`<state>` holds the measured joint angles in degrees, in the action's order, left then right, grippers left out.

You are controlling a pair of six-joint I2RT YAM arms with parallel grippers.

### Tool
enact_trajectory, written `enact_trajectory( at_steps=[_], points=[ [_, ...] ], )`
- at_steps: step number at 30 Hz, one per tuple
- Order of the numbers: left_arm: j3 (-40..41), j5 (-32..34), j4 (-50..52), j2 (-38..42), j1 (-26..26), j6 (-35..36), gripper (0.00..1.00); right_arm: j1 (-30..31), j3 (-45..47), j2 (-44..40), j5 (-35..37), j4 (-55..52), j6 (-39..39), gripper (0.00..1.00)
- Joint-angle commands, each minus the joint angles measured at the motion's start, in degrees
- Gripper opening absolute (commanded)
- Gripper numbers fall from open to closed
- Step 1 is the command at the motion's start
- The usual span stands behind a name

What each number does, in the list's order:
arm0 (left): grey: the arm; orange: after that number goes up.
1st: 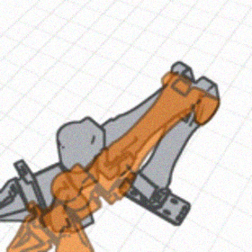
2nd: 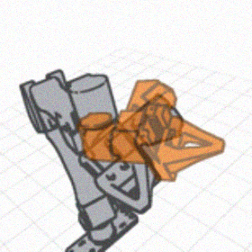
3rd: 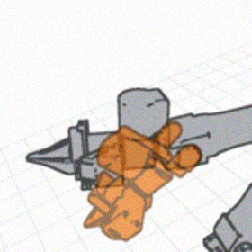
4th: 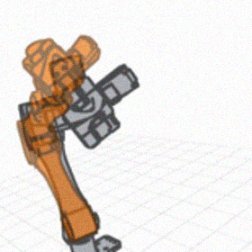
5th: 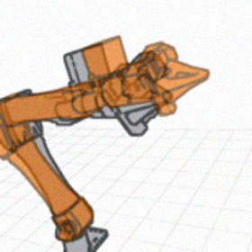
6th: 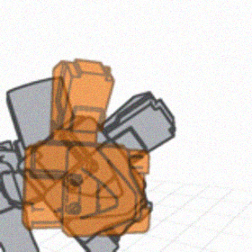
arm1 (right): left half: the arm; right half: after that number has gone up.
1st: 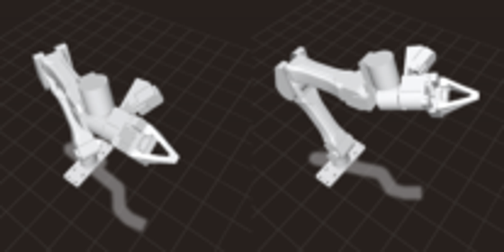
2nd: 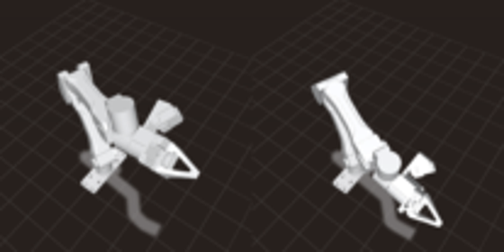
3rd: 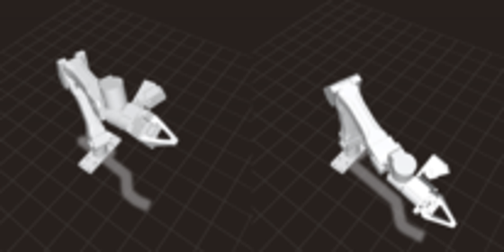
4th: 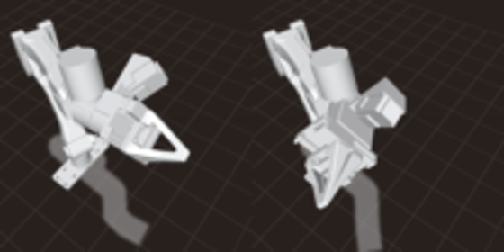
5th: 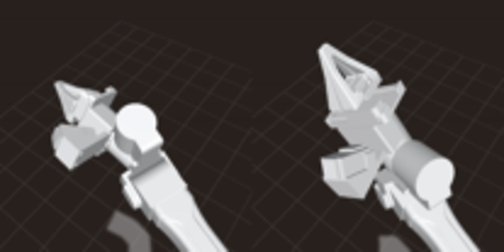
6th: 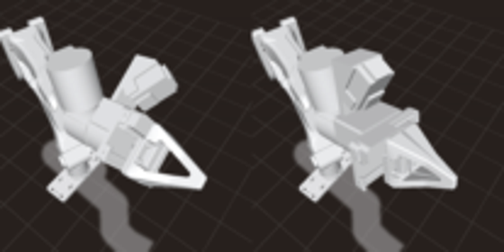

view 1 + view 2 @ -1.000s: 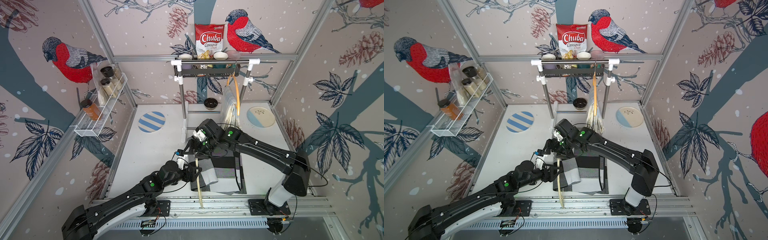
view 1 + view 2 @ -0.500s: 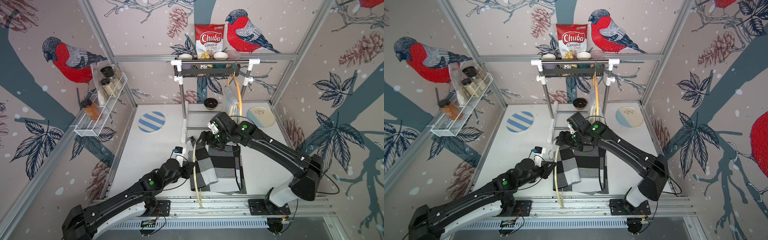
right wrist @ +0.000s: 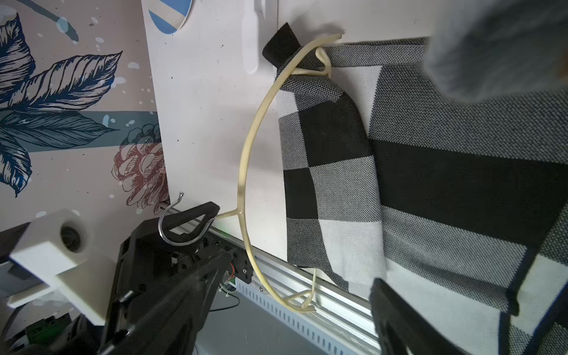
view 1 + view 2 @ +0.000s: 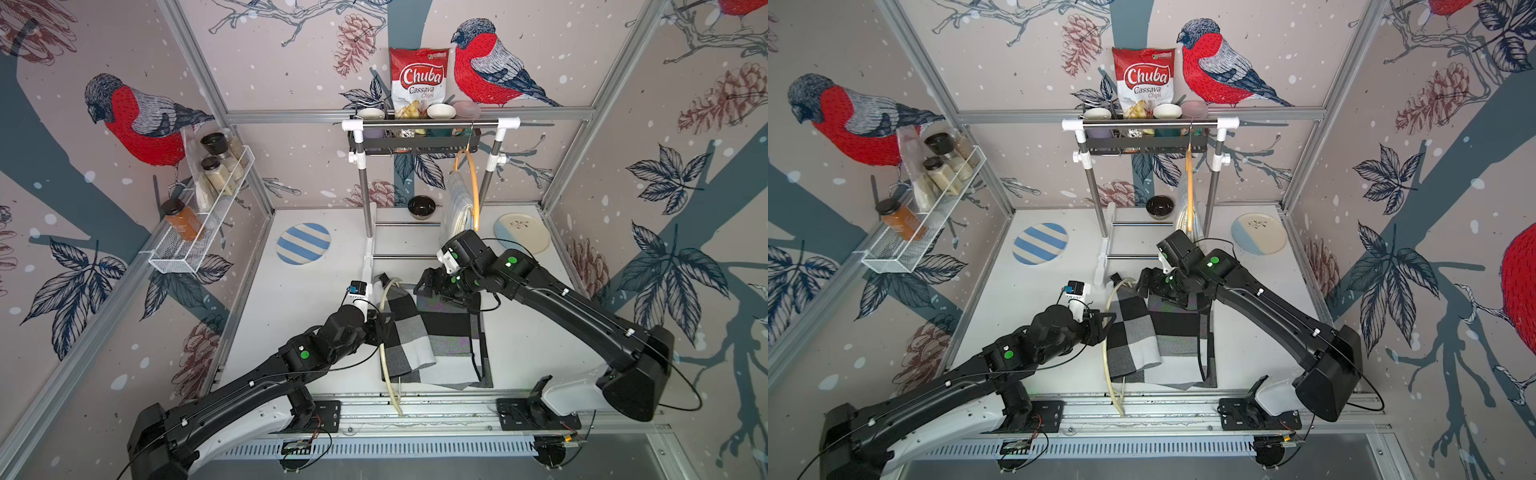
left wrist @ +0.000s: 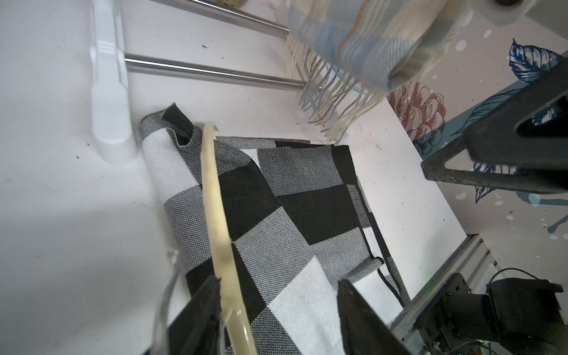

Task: Hang the scarf on the hanger

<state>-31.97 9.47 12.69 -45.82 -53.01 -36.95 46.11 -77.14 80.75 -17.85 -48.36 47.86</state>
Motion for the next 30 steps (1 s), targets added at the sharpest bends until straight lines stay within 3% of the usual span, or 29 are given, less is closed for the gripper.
enact_trajectory(
  at_steps=[1, 4, 9, 18, 24, 30],
  points=[
    [-1.9, 2.1, 4.4, -1.3, -0.1, 3.0, 0.60, -0.1, 0.5, -0.8, 0.3, -0.1, -1.2, 0.85],
    [-2.6, 1.9, 5.2, -2.7, -0.1, 3.2, 0.55, -0.2, 0.8, -1.2, 0.3, -0.1, -1.4, 0.85],
    [-4.8, 2.5, 9.7, -5.1, -0.1, 2.2, 0.31, -0.2, 1.3, -1.7, 0.4, -0.3, -1.5, 0.85],
    [-7.4, 4.7, 13.5, -6.5, -0.1, 1.7, 0.00, -0.5, 2.1, -1.0, 1.8, -1.5, -3.7, 0.85],
    [-9.3, 7.4, 15.1, -7.4, -0.1, 1.6, 0.00, -0.3, 3.7, 0.4, 5.5, -3.4, -7.3, 0.85],
    [-10.0, 8.9, 17.5, -6.0, -0.1, 1.1, 0.00, 2.7, 6.2, 7.3, 7.6, -1.6, -10.3, 0.84]
  ],
)
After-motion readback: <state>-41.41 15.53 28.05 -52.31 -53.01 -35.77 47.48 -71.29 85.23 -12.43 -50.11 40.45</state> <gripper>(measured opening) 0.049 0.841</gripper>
